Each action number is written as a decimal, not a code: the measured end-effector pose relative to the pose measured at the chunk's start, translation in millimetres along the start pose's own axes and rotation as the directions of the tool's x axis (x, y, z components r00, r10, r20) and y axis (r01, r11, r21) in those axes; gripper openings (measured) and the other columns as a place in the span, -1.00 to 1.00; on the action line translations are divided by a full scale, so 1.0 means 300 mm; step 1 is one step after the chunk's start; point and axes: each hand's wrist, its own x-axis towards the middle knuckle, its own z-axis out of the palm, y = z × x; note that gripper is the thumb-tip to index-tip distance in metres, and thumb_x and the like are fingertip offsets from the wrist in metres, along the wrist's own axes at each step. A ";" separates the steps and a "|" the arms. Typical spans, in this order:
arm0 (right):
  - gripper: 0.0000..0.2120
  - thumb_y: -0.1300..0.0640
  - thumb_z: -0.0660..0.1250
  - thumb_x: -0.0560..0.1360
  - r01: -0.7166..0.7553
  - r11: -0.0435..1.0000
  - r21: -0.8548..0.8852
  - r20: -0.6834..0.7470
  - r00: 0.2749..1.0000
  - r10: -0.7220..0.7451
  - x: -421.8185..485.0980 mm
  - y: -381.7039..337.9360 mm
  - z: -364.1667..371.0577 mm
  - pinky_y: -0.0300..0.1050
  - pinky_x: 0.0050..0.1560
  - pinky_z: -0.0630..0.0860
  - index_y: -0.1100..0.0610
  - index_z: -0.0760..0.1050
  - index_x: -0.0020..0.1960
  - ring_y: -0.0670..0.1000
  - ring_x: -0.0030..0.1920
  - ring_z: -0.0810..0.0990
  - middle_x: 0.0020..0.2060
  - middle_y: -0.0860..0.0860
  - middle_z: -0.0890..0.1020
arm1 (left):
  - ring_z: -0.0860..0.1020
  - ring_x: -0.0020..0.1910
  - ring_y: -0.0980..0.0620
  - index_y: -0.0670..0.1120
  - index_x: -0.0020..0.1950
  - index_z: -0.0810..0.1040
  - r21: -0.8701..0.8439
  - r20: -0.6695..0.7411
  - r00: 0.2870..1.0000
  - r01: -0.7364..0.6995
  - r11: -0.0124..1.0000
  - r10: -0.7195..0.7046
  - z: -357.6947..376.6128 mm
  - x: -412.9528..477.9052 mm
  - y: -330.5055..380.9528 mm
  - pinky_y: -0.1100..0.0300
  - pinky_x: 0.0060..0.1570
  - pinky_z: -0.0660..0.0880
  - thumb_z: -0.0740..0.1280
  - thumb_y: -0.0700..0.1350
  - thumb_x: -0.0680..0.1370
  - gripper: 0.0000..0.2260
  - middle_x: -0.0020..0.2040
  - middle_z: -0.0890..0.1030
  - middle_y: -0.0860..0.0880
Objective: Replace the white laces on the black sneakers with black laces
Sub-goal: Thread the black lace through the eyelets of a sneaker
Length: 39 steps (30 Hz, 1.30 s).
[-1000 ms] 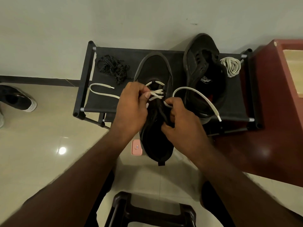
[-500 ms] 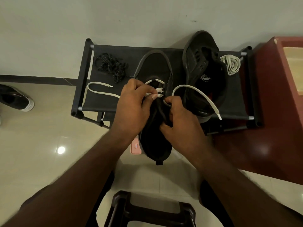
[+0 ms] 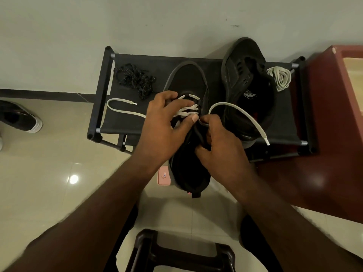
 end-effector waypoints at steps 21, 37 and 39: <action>-0.50 0.16 0.41 0.50 -0.006 0.999 -0.034 -0.001 1.000 0.005 0.000 -0.010 0.002 0.00 0.09 0.61 -0.01 0.32 0.37 -0.03 0.08 0.63 0.09 -0.06 0.63 | 0.30 0.40 0.00 -0.09 0.10 0.64 0.141 -0.015 1.000 -0.010 0.990 0.012 0.003 -0.002 0.005 0.36 0.25 0.23 0.38 -0.12 0.57 -0.86 0.41 0.37 -0.10; -0.53 0.13 0.39 0.54 -0.010 0.999 -0.049 0.014 1.000 0.011 0.001 -0.010 0.005 -0.09 0.02 0.61 -0.05 0.30 0.37 -0.06 0.01 0.63 0.01 -0.09 0.61 | 0.36 0.37 0.11 0.01 0.26 0.52 -0.033 -0.074 0.997 -0.007 0.999 0.004 -0.035 0.008 0.005 0.29 0.27 0.37 0.36 -0.07 0.58 -0.75 0.36 0.38 0.01; -0.55 0.12 0.38 0.54 0.006 0.998 -0.059 0.006 1.000 -0.005 0.003 -0.009 0.003 -0.11 -0.03 0.60 -0.04 0.32 0.36 -0.07 -0.03 0.63 -0.02 -0.10 0.61 | 0.29 0.43 0.03 -0.03 0.19 0.61 0.064 -0.005 0.999 -0.032 0.997 0.033 -0.015 0.006 -0.003 0.28 0.31 0.27 0.38 -0.09 0.57 -0.80 0.43 0.35 -0.06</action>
